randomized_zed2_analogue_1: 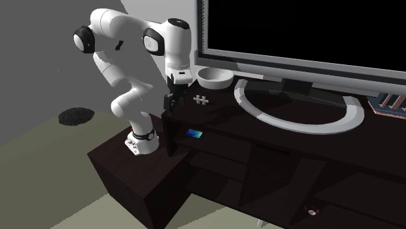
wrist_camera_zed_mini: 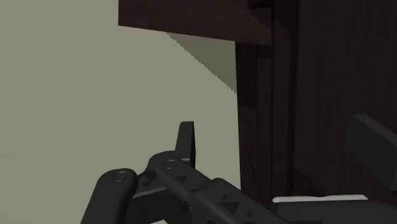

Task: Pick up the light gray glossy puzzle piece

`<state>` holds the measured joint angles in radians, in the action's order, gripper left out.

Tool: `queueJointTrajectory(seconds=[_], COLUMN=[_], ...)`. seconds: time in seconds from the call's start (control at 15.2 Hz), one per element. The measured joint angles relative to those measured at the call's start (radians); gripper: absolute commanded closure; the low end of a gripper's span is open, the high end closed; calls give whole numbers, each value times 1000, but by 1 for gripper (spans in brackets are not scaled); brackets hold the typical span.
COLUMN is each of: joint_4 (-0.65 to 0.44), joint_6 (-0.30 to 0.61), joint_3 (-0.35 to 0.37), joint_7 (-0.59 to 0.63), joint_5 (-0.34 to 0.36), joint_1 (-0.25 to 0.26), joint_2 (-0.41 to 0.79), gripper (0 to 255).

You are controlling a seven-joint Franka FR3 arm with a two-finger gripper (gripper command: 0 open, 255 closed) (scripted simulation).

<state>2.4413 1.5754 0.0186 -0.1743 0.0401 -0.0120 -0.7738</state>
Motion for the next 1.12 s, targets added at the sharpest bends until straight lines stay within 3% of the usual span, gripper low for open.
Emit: queueJointTrajectory(seconds=[0.13, 0.33, 0.73, 1.12], joint_4=[3, 16, 38, 75], joint_6=[-13, -66, -129, -75], joint_3=[6, 41, 123, 222], joint_7=[30, 211, 656, 1110], joint_5=[-18, -126, -411, -720], joint_1=[-6, -40, -119, -194], joint_2=[-4, -14, -34, -55], gripper=[0, 0, 0, 0])
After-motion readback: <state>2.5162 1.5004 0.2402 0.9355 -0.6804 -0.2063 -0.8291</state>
